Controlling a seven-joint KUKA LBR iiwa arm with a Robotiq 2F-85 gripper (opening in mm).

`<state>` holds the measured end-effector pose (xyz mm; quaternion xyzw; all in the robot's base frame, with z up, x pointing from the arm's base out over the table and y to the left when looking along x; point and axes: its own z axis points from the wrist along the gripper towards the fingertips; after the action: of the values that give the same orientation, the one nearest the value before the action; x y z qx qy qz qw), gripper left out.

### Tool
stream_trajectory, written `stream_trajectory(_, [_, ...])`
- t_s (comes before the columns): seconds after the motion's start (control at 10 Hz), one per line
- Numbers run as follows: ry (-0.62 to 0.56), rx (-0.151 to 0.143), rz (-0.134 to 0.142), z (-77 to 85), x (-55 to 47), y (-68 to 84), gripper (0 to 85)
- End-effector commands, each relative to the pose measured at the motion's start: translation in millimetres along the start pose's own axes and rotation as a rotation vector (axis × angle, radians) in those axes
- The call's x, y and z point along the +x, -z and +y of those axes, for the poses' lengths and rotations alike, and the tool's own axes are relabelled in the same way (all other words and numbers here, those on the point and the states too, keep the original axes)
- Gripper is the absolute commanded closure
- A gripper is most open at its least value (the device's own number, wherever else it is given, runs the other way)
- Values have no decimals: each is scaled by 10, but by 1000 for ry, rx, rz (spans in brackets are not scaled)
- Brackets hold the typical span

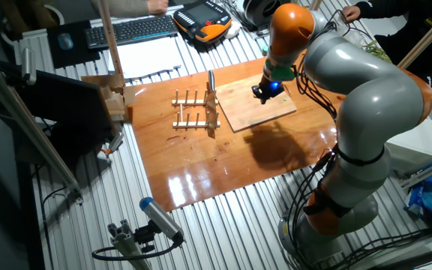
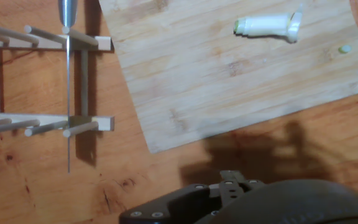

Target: Chop the scallions

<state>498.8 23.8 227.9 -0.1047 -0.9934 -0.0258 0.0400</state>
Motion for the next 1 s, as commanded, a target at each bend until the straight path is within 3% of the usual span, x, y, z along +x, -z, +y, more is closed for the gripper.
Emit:
stream_trajectory(0.0, [-3,-2,-3,-5,-6,4,850])
stream_trajectory(0.3, [-17,15,8,-11,-24,-7,850])
stream_trajectory(0.6, [-14,2,29,3,-23,-28,850])
stream_trajectory(0.9, [-7,26,12,-6,-44,-26,850])
